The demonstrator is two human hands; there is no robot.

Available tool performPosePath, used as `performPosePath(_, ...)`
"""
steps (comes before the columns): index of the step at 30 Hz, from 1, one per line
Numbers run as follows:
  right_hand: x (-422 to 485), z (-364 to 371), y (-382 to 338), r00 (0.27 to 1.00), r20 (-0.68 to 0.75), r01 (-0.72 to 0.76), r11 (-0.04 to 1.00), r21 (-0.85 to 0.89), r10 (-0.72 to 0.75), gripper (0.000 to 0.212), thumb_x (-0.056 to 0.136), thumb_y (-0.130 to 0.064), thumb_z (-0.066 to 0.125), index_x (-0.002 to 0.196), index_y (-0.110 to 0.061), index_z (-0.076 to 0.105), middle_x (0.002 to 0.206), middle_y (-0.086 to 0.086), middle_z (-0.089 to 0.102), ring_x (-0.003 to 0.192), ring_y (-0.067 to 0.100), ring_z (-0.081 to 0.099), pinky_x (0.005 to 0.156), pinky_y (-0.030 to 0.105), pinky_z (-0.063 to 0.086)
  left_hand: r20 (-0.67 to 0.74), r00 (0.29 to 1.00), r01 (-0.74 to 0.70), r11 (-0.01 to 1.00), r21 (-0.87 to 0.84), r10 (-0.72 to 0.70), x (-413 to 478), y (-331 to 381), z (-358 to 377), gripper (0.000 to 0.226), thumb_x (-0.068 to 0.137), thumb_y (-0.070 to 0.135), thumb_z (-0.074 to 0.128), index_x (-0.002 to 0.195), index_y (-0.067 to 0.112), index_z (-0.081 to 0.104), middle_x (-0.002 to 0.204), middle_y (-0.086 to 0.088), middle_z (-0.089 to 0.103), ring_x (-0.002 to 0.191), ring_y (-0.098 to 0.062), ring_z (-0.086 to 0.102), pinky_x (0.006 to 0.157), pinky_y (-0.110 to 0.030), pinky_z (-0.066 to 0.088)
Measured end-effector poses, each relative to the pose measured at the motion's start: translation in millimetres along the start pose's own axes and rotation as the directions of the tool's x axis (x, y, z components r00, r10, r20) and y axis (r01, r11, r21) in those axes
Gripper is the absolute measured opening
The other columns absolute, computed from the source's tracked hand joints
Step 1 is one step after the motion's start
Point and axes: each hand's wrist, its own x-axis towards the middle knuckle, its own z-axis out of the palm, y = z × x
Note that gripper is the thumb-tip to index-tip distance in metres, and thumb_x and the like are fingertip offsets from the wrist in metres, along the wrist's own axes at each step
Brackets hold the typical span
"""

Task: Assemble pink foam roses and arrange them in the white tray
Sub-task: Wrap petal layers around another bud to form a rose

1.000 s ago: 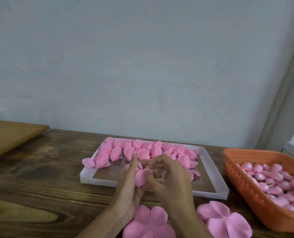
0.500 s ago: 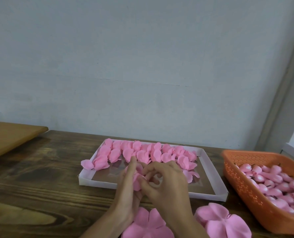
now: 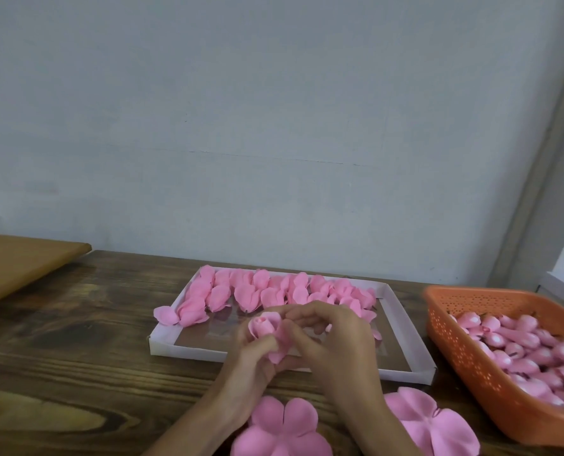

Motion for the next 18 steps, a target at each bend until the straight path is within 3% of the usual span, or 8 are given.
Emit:
performPosePath(5, -1, 0, 1, 0.998, -0.046, -0.035, 0.999, 0.002, 0.035, 0.015, 0.079, -0.020, 0.080, 0.075, -0.034, 0.075, 0.072, -0.029, 0.071, 0.073, -0.007, 0.068, 0.064, 0.005, 0.045, 0.023, 1.000, -0.007, 0.996, 0.089, 0.005, -3, -1, 3, 0.049, 0.083, 0.001, 0.065, 0.132, 0.002, 0.067, 0.123, -0.027, 0.071, 0.113, -0.033, 0.071, 0.085, -0.043, 0.060)
performPosePath(8, -1, 3, 2, 0.996, -0.090, -0.029, 0.998, -0.054, 0.024, 0.010, 0.079, -0.027, 0.079, 0.077, -0.036, 0.074, 0.073, -0.030, 0.070, 0.078, -0.002, 0.068, 0.069, 0.011, 0.047, 0.007, 1.000, -0.012, 0.994, 0.113, 0.011, -3, 0, 5, 0.049, 0.079, -0.005, 0.071, 0.127, 0.005, 0.070, 0.121, -0.025, 0.073, 0.114, -0.035, 0.071, 0.084, -0.039, 0.060)
performPosePath(11, 0, 4, 5, 0.998, -0.061, -0.016, 0.996, -0.092, 0.010, 0.004, 0.080, -0.036, 0.075, 0.084, -0.036, 0.074, 0.076, -0.025, 0.071, 0.085, 0.003, 0.066, 0.077, 0.031, 0.053, -0.036, 0.999, -0.016, 0.994, 0.109, 0.020, -2, 1, 7, 0.048, 0.079, -0.001, 0.071, 0.126, 0.008, 0.071, 0.126, -0.024, 0.072, 0.118, -0.037, 0.070, 0.081, -0.039, 0.061)
performPosePath(15, 0, 2, 6, 0.998, -0.021, 0.051, 0.986, -0.160, -0.055, 0.006, 0.081, -0.041, 0.078, 0.086, -0.040, 0.075, 0.076, -0.028, 0.070, 0.092, 0.001, 0.058, 0.074, 0.027, 0.051, -0.097, 0.995, 0.005, 0.997, 0.080, 0.003, -1, 2, 9, 0.035, 0.087, 0.015, 0.070, 0.121, 0.012, 0.073, 0.125, -0.022, 0.073, 0.121, -0.036, 0.070, 0.080, -0.039, 0.062)
performPosePath(18, 4, -7, 9, 0.997, 0.079, 0.020, 0.991, -0.135, -0.009, 0.006, 0.079, -0.039, 0.082, 0.081, -0.040, 0.076, 0.074, -0.028, 0.071, 0.092, 0.006, 0.061, 0.078, 0.032, 0.052, -0.111, 0.994, 0.013, 0.995, 0.098, -0.003, -3, -1, 10, 0.033, 0.088, 0.016, 0.074, 0.121, 0.016, 0.072, 0.123, -0.021, 0.074, 0.119, -0.037, 0.071, 0.079, -0.043, 0.063)
